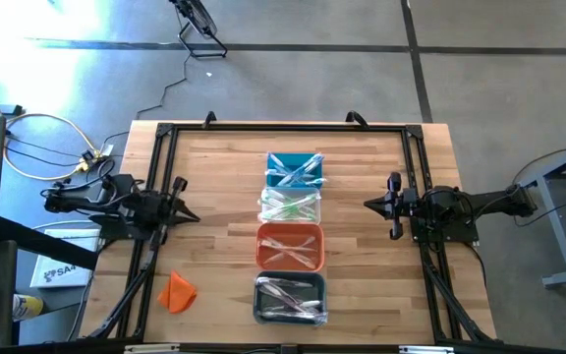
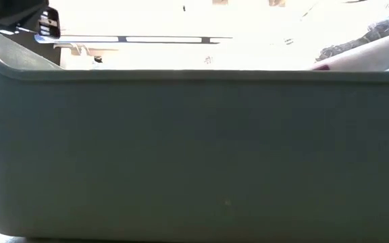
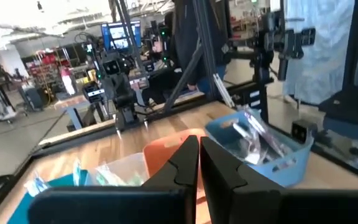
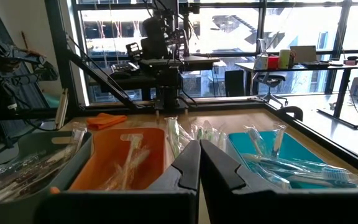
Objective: Pick & Place Toothbrushes
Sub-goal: Return to home position
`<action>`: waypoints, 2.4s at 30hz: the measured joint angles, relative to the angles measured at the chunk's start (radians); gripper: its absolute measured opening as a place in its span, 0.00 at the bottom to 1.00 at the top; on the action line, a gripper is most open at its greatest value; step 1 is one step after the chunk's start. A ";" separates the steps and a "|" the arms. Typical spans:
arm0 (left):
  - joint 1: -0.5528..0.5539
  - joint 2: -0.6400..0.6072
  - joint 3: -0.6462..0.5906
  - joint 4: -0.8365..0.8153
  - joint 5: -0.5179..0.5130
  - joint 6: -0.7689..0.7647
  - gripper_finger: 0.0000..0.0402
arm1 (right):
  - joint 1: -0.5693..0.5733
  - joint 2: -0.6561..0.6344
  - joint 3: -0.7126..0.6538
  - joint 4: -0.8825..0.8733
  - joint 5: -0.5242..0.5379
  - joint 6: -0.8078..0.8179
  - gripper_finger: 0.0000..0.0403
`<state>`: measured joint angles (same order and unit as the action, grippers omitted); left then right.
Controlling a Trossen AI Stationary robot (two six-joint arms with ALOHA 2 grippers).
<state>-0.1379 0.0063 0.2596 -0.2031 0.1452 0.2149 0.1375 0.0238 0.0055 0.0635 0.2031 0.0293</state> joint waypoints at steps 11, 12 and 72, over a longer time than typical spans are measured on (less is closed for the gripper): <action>0.000 0.000 -0.133 0.029 -0.006 0.020 0.02 | 0.000 0.000 0.000 0.000 0.000 0.000 0.01; 0.000 0.000 -0.144 0.031 -0.007 0.021 0.02 | 0.000 0.000 0.000 0.000 0.000 0.000 0.01; 0.000 0.009 -0.182 0.047 -0.016 0.304 0.02 | 0.000 0.000 0.000 0.000 0.000 0.000 0.01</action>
<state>-0.1379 0.0151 0.0772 -0.1562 0.1291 0.5186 0.1372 0.0238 0.0054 0.0636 0.2031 0.0296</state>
